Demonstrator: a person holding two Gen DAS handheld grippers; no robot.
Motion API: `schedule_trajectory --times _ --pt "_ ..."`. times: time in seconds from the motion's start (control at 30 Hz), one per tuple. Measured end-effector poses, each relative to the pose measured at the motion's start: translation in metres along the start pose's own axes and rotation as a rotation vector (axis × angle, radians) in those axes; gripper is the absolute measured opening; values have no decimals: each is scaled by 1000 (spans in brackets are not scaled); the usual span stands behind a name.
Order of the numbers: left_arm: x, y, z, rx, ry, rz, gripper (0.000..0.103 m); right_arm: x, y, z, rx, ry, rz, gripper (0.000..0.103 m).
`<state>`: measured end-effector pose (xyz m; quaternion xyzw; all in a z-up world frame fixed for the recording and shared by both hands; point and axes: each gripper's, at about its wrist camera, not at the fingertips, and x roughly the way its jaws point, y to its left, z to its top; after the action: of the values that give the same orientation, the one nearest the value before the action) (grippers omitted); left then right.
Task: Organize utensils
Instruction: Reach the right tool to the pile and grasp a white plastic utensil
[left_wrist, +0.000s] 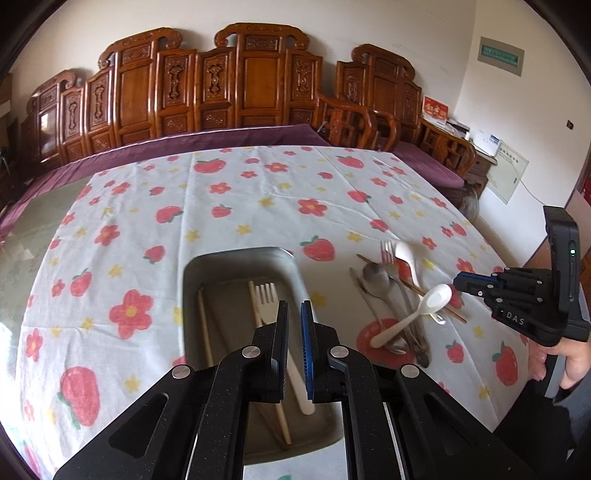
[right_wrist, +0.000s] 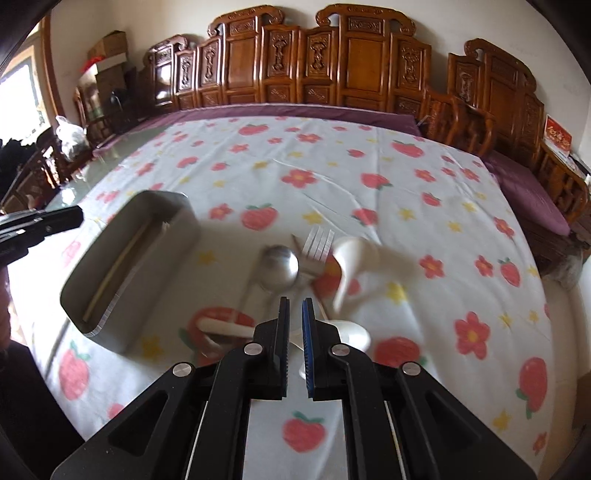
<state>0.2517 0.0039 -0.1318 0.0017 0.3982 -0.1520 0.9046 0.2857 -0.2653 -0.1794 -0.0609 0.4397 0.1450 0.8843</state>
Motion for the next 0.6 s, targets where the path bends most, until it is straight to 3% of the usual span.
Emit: schedule_trajectory --times 0.1,0.43,0.6 --pt "5 -11 -3 17 13 -10 6 10 -10 -8 3 23 -33 24" --pt "15 -42 -14 90 41 -40 6 49 -30 5 39 81 -53 25" --pt "17 -46 -16 80 41 -50 6 64 -36 12 49 136 3 33"
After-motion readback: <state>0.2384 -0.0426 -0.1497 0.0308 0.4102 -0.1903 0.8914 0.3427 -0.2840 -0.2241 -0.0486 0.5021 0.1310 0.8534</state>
